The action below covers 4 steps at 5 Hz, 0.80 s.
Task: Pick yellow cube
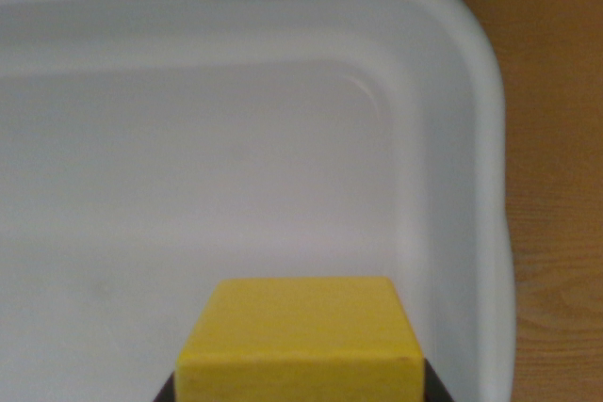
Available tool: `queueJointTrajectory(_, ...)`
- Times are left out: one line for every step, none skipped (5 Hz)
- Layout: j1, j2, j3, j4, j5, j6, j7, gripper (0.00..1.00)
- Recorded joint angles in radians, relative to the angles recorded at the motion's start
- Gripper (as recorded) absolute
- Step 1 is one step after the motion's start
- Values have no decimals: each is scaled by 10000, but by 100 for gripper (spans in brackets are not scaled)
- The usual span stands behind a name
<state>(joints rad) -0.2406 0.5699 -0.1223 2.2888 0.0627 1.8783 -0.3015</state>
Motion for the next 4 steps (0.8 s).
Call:
queueJointTrajectory(0,0,0,0,0,0,0,100)
queueJointTrajectory(-4,-13,-2,125,-3,138,3,100)
queueJointTrajectory(-4,-13,-2,125,-3,138,3,100)
queueJointTrajectory(-7,-21,-3,197,-4,218,5,100)
